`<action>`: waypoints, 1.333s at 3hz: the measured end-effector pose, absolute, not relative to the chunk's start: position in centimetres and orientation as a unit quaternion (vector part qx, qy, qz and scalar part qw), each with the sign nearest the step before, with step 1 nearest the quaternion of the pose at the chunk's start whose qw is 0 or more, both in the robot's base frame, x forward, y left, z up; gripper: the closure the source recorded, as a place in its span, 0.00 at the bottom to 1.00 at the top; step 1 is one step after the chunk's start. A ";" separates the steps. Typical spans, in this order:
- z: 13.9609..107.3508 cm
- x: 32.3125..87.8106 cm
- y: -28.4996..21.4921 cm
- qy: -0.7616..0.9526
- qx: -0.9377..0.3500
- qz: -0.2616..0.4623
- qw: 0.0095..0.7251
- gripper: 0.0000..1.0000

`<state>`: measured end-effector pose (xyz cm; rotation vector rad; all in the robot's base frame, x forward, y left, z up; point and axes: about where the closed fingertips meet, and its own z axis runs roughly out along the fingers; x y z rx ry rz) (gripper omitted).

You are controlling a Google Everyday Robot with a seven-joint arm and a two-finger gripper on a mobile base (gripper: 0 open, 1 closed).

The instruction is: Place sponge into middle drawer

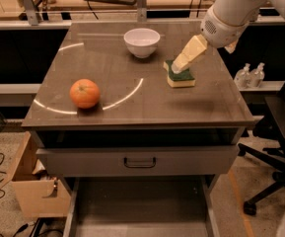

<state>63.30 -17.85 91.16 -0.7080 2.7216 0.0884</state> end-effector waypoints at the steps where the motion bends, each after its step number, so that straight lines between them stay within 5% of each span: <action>1: 89.8 64.8 -16.3 0.963 -0.223 0.047 0.143 0.00; 4: 86.7 66.9 -14.2 0.974 -0.189 0.049 0.120 0.00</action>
Offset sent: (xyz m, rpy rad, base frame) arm 0.0321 0.0330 -0.0310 0.0679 0.1119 -0.1317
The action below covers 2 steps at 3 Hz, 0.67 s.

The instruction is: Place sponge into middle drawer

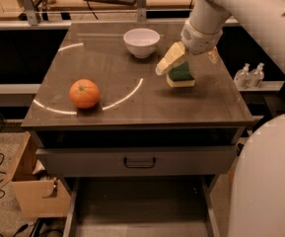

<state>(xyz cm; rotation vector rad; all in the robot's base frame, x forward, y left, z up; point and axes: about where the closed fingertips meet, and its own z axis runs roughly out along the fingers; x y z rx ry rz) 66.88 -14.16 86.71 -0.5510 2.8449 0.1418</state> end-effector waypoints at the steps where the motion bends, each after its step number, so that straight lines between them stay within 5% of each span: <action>1: 85.3 67.6 -13.4 0.976 -0.186 0.033 0.111 0.00; 2: 84.4 68.0 -13.0 0.977 -0.187 0.025 0.104 0.00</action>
Offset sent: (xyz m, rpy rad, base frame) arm 0.0132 0.0138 -0.0271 -0.0724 0.0336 -0.0141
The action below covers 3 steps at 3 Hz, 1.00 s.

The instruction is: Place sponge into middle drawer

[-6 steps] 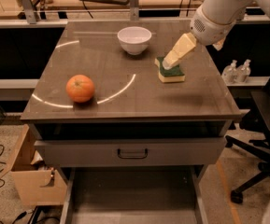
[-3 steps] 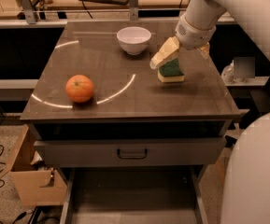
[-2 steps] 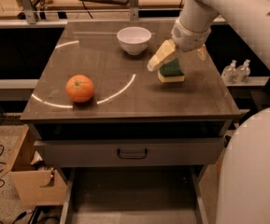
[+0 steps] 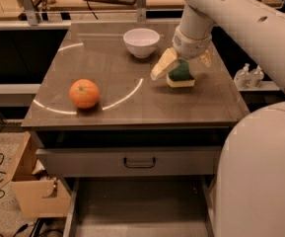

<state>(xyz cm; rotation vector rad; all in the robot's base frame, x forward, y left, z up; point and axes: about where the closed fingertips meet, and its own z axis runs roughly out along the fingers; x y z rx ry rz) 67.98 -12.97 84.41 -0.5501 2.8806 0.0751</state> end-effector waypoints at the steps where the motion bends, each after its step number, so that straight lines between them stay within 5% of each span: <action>1: 83.4 68.2 -12.8 0.977 -0.187 0.023 0.097 0.00; 3: 81.5 68.3 -12.3 0.980 -0.184 -0.029 0.073 0.39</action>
Offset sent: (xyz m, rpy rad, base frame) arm 0.0034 0.0033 -0.0322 -0.1561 0.0536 -0.0341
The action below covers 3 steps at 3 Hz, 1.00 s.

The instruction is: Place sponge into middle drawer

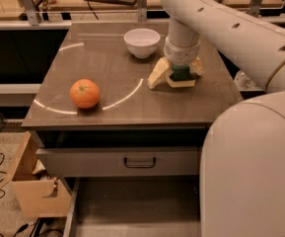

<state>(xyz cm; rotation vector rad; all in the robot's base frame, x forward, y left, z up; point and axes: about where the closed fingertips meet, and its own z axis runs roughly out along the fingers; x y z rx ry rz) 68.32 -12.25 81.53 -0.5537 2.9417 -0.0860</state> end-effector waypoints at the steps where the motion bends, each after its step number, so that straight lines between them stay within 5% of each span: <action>1: 82.2 68.3 -12.3 0.980 -0.184 -0.029 0.073 0.63; 2: 83.1 68.3 -12.3 0.980 -0.184 -0.029 0.073 0.87; 3: 83.7 68.3 -12.3 0.980 -0.184 -0.029 0.073 1.00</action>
Offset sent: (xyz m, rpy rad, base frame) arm 0.0000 0.0000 0.0056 -0.0001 0.0001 -0.0001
